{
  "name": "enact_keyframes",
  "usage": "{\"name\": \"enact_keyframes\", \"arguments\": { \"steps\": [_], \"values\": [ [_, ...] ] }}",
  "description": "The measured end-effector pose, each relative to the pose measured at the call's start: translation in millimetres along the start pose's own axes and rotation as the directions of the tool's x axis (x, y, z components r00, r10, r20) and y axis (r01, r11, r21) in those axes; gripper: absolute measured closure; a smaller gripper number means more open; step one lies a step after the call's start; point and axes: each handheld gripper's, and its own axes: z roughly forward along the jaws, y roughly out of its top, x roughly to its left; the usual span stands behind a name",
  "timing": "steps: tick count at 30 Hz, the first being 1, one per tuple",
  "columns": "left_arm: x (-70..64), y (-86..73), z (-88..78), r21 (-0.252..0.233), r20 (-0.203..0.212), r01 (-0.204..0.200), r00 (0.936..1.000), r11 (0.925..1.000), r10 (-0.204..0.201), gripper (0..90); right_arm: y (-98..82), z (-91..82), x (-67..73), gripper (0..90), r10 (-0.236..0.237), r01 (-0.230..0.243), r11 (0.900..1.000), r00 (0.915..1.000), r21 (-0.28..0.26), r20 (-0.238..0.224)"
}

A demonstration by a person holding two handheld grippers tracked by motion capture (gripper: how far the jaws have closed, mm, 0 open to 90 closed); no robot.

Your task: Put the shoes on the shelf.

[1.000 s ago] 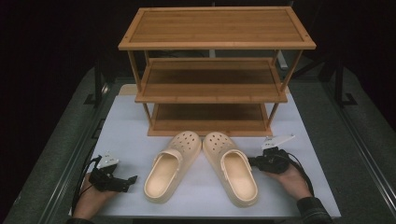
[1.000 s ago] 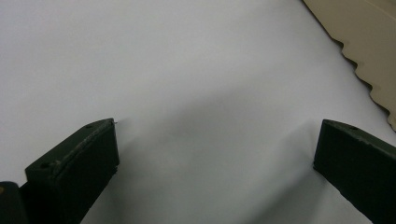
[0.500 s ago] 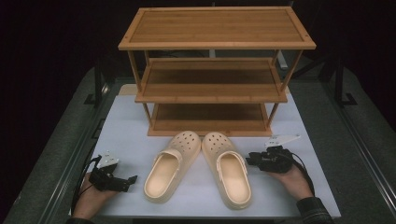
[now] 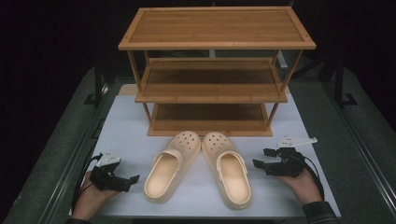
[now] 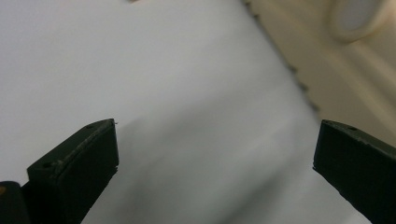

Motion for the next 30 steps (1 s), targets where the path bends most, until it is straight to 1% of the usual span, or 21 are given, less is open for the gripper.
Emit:
{"name": "enact_keyframes", "arguments": {
  "steps": [1,3,5,6,9,11,12,13,15,16,18,20,21,24,26,28,30],
  "values": [
    [-1.7,2.3,-2.2,-0.011,0.002,-0.011,0.9999,0.9999,0.011,0.0,0.4,-1.2,0.6,29.7,0.005,-0.005,1.000,1.0000,-0.004,-0.003],
    [-5.1,7.5,-6.2,-0.026,0.010,-0.021,0.9997,0.9994,0.022,0.0,0.8,-3.3,1.3,29.2,0.011,-0.011,1.000,0.9999,-0.007,-0.011],
    [-7.8,12.6,-9.8,-0.042,0.022,-0.032,0.9992,0.9986,0.033,0.0,1.0,-5.0,2.5,29.5,0.005,-0.006,1.000,0.9998,-0.017,-0.018],
    [-11.4,17.1,-12.3,-0.057,0.030,-0.038,0.9988,0.9977,0.039,0.0,1.6,-6.5,4.4,29.5,0.002,-0.002,1.000,0.9997,-0.023,-0.023],
    [-15.5,21.4,-13.9,-0.070,0.039,-0.046,0.9980,0.9965,0.049,0.0,1.9,-8.2,7.0,29.6,0.006,-0.007,1.000,0.9995,-0.030,-0.031],
    [-19.3,26.1,-14.6,-0.085,0.053,-0.050,0.9971,0.9951,0.055,0.0,2.0,-9.4,10.4,29.9,0.001,-0.003,0.999,0.9993,-0.035,-0.037],
    [-21.1,28.5,-15.1,-0.092,0.062,-0.056,0.9962,0.9942,0.062,5.4,2.6,-10.2,14.5,30.6,0.000,-0.002,0.999,0.9990,-0.034,-0.046],
    [-22.9,31.1,-15.1,-0.104,0.070,-0.063,0.9950,0.9926,0.071,5.4,2.6,-10.2,14.5,30.6,0.000,-0.002,0.999,0.9990,-0.034,-0.046],
    [-26.4,37.0,-14.0,-0.112,0.081,-0.071,0.9935,0.9912,0.080,6.2,4.2,-9.6,18.6,31.0,-0.007,0.005,0.999,0.9984,-0.036,-0.055],
    [-30.3,42.8,-11.6,-0.116,0.087,-0.084,0.9918,0.9897,0.094,6.6,6.0,-8.5,21.5,31.6,-0.010,0.007,0.999,0.9981,-0.038,-0.061],
    [-32.1,45.5,-10.9,-0.120,0.090,-0.091,0.9907,0.9886,0.102,8.0,7.2,-7.5,23.0,31.6,-0.013,0.010,0.999,0.9978,-0.037,-0.065],
    [-35.0,50.4,-9.6,-0.134,0.092,-0.104,0.9889,0.9855,0.117,12.6,9.2,-4.9,26.1,32.3,-0.018,0.015,0.999,0.9973,-0.039,-0.072],
    [-37.3,55.0,-7.8,-0.147,0.091,-0.117,0.9872,0.9822,0.131,14.9,10.8,-2.0,28.5,32.7,-0.024,0.021,0.999,0.9965,-0.034,-0.080],
    [-38.9,59.1,-4.7,-0.150,0.095,-0.116,0.9868,0.9819,0.131,15.6,12.3,1.7,30.5,32.7,-0.027,0.025,0.999,0.9957,-0.027,-0.088],
    [-40.3,64.8,2.6,-0.141,0.104,-0.123,0.9849,0.9823,0.138,16.3,14.3,6.5,32.5,33.0,-0.032,0.030,0.999,0.9953,-0.019,-0.091],
    [-41.4,68.5,8.2,-0.140,0.116,-0.126,0.9829,0.9820,0.143,20.7,16.1,10.1,34.1,33.5,-0.036,0.035,0.999,0.9954,-0.014,-0.089],
    [-41.6,70.6,11.4,-0.135,0.120,-0.130,0.9819,0.9822,0.147,21.1,17.2,12.0,34.7,33.6,-0.039,0.038,0.999,0.9951,-0.011,-0.090]
  ]
}}
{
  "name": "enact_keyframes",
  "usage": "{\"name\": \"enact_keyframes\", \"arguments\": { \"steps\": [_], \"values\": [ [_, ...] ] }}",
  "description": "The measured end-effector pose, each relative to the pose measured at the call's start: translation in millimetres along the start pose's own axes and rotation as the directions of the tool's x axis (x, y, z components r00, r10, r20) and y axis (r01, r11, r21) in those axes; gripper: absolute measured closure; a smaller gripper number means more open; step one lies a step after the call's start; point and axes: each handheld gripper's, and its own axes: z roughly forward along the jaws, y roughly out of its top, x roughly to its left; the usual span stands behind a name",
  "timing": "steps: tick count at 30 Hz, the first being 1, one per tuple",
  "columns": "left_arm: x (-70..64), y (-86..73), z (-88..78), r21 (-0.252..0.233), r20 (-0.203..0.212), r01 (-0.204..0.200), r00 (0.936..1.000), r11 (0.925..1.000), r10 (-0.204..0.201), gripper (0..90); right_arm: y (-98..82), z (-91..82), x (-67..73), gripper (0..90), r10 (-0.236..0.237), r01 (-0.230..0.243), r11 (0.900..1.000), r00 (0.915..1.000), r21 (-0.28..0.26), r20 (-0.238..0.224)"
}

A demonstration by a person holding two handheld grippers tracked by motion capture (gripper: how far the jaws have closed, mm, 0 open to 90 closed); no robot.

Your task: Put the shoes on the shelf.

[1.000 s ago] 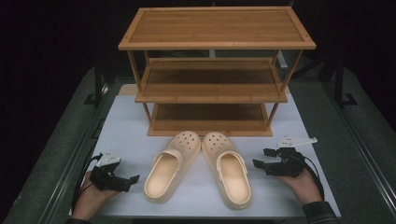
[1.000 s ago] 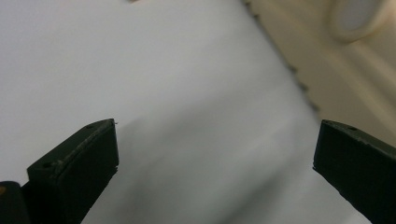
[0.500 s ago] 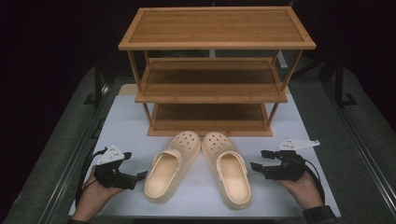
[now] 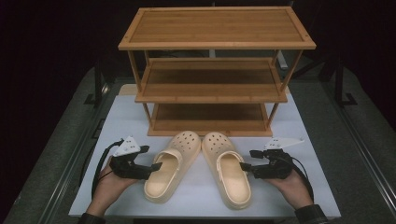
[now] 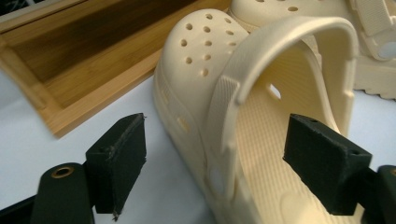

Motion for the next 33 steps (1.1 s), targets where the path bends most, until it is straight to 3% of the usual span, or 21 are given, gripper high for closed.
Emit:
{"name": "enact_keyframes", "arguments": {
  "steps": [7,10,19,21,25,27,33],
  "values": [
    [2.9,11.7,20.6,0.019,0.022,-0.014,0.9997,0.9997,0.013,26.2,6.8,12.4,-0.7,34.8,-0.011,0.011,1.000,0.9999,0.019,0.003],
    [4.3,12.6,27.0,0.028,0.037,-0.015,0.9992,0.9995,0.014,34.3,8.6,18.1,-1.7,36.1,-0.019,0.019,0.999,0.9997,0.033,0.014],
    [9.0,11.2,30.0,0.034,0.054,0.014,0.9984,0.9993,-0.016,51.1,9.1,25.4,-3.5,39.4,-0.028,0.027,0.999,0.9994,0.047,0.020],
    [9.7,12.5,31.9,0.044,0.062,0.018,0.9979,0.9989,-0.021,58.7,11.2,27.3,-2.9,43.9,-0.029,0.029,0.999,0.9994,0.045,0.017],
    [8.4,14.6,33.0,0.058,0.048,0.007,0.9988,0.9983,-0.009,61.4,15.5,31.7,1.0,54.5,-0.049,0.049,0.998,0.9988,0.044,0.008],
    [7.7,14.7,31.5,0.063,0.029,0.002,0.9996,0.9980,-0.004,67.1,15.9,32.6,2.9,58.6,-0.051,0.051,0.998,0.9987,0.044,0.006],
    [1.9,18.0,29.1,0.085,-0.016,-0.051,0.9985,0.9951,0.053,74.7,16.2,28.4,7.8,71.2,-0.090,0.089,0.995,0.9947,0.038,0.050]
  ]
}}
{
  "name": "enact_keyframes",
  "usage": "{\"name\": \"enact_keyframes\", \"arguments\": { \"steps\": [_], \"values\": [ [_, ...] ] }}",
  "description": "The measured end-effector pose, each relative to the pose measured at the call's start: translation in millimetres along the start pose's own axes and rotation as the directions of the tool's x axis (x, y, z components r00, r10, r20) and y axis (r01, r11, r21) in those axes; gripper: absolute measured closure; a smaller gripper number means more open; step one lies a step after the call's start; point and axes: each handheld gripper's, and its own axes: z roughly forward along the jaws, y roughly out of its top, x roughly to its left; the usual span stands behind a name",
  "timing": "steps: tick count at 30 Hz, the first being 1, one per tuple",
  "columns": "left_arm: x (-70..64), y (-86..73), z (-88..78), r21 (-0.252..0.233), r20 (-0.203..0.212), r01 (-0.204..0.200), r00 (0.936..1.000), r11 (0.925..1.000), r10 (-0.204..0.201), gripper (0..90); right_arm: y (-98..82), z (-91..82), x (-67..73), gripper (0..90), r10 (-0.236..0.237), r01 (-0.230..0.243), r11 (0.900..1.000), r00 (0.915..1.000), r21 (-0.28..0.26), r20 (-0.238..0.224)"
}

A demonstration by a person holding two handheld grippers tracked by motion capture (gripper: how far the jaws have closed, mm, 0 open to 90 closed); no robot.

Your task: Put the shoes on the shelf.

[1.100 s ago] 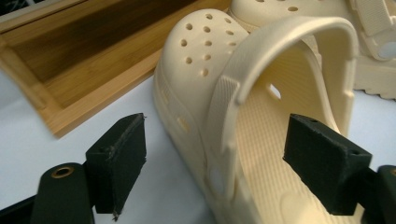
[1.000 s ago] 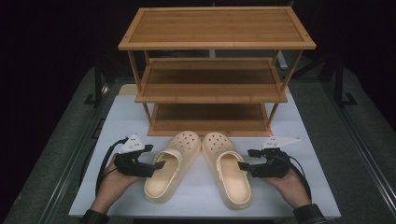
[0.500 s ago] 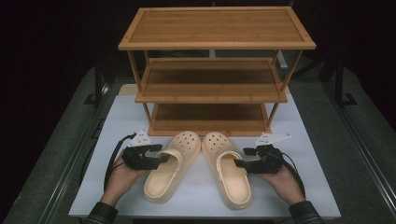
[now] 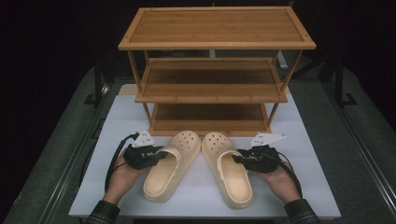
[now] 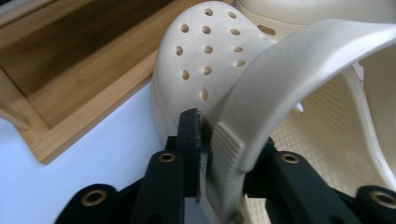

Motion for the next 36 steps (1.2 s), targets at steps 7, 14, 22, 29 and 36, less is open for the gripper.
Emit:
{"name": "enact_keyframes", "arguments": {
  "steps": [7,14,22,29,36],
  "values": [
    [0.7,0.6,-5.0,-0.001,-0.041,-0.003,0.9991,1.0000,0.003,78.7,0.7,-5.9,-0.6,75.6,-0.005,0.005,1.000,0.9993,-0.012,0.036],
    [1.6,1.8,-9.5,-0.028,-0.043,0.023,0.9988,0.9993,-0.025,80.1,1.6,-12.5,-6.4,76.9,0.000,0.002,1.000,0.9979,-0.023,0.064],
    [4.1,6.6,-15.1,-0.071,-0.038,0.052,0.9978,0.9961,-0.055,80.3,6.0,-23.6,-13.5,76.9,0.006,-0.002,0.999,0.9961,-0.053,0.088],
    [12.3,17.9,-7.5,-0.100,-0.082,0.095,0.9913,0.9905,-0.103,80.3,18.4,-25.4,-28.7,76.8,0.011,0.000,0.997,0.9900,-0.078,0.141],
    [25.0,30.1,8.5,-0.110,-0.108,0.121,0.9853,0.9866,-0.132,80.2,31.9,-15.3,-49.1,76.6,0.028,-0.011,0.996,0.9816,-0.088,0.189]
  ]
}}
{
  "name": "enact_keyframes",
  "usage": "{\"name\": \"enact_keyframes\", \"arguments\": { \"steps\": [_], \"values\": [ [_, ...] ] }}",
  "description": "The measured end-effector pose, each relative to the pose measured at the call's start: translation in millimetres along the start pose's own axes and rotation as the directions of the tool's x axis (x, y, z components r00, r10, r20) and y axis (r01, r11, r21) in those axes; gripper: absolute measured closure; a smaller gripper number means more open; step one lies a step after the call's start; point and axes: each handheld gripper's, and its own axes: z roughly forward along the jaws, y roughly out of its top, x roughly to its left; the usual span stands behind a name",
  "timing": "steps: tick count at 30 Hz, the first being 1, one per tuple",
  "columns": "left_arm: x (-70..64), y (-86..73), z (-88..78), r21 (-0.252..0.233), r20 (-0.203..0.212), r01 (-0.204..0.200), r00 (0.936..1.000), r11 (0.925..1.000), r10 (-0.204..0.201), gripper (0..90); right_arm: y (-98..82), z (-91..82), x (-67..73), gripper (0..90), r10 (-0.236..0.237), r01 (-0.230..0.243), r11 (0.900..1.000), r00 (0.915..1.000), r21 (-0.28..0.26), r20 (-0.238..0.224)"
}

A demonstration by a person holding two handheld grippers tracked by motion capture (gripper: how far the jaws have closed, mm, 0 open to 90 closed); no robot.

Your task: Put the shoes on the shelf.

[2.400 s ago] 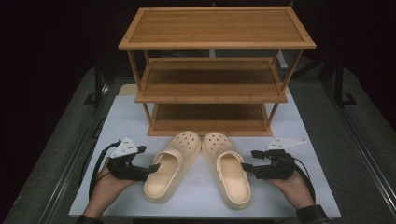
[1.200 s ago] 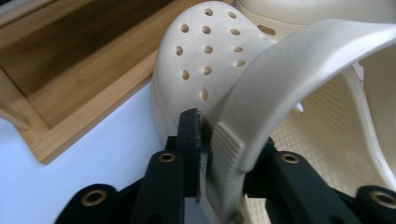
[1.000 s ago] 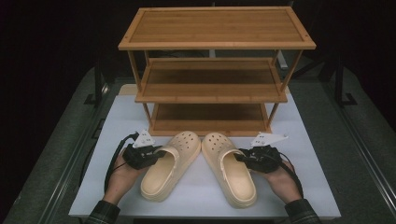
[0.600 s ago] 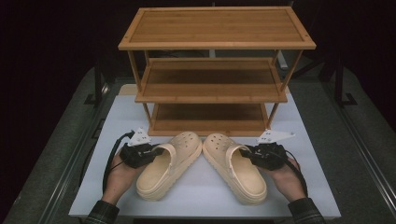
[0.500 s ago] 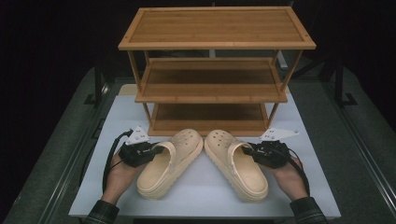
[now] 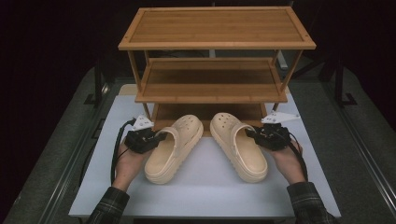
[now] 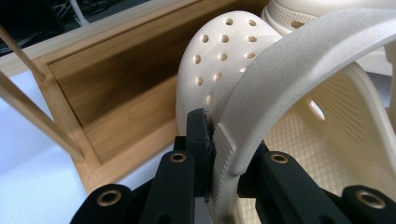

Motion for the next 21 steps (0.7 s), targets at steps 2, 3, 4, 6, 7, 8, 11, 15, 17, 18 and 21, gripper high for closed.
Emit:
{"name": "enact_keyframes", "arguments": {
  "steps": [2,3,4,6,7,8,11,15,17,18,21],
  "values": [
    [2.0,3.3,7.1,0.004,-0.012,-0.001,0.9999,1.0000,0.001,80.1,1.8,8.0,-5.2,76.6,0.009,-0.009,1.000,0.9999,0.000,0.009],
    [2.7,4.9,10.2,0.007,-0.019,-0.004,0.9998,1.0000,0.004,80.1,2.7,10.6,-6.6,76.6,0.013,-0.013,1.000,0.9998,0.007,0.013],
    [3.0,6.2,12.9,0.005,-0.024,-0.002,0.9997,1.0000,0.002,80.1,4.1,14.0,-8.3,76.6,0.011,-0.011,1.000,0.9998,0.011,0.017],
    [4.6,10.0,19.7,0.003,-0.037,-0.001,0.9993,1.0000,0.001,80.1,7.1,19.1,-10.9,76.6,0.006,-0.006,1.000,0.9995,0.016,0.030],
    [5.2,12.1,23.7,-0.001,-0.045,0.001,0.9990,1.0000,-0.001,80.1,8.9,21.8,-12.4,76.6,0.005,-0.005,1.000,0.9993,0.018,0.037],
    [6.1,14.3,27.2,0.001,-0.048,0.002,0.9988,1.0000,-0.002,80.1,11.1,27.5,-16.1,76.6,0.009,-0.010,1.000,0.9990,0.010,0.044],
    [7.3,21.6,39.0,-0.009,-0.065,0.010,0.9978,0.9999,-0.010,80.1,13.9,32.9,-19.2,76.6,0.014,-0.015,1.000,0.9986,0.013,0.052],
    [6.3,30.6,53.3,-0.002,-0.101,0.002,0.9949,1.0000,-0.002,80.1,21.3,43.2,-22.7,76.6,0.004,-0.005,1.000,0.9966,0.014,0.083],
    [4.1,33.6,59.5,0.006,-0.128,-0.007,0.9918,1.0000,0.008,80.0,22.9,50.3,-24.5,76.5,0.015,-0.016,1.000,0.9955,0.018,0.094],
    [3.1,34.3,62.5,0.007,-0.137,-0.006,0.9905,1.0000,0.007,80.0,22.9,50.3,-24.5,76.5,0.015,-0.016,1.000,0.9955,0.018,0.094],
    [0.3,35.3,70.2,0.016,-0.161,-0.016,0.9868,0.9997,0.018,79.8,26.3,56.6,-24.0,76.4,0.020,-0.023,0.999,0.9940,0.024,0.107]
  ]
}}
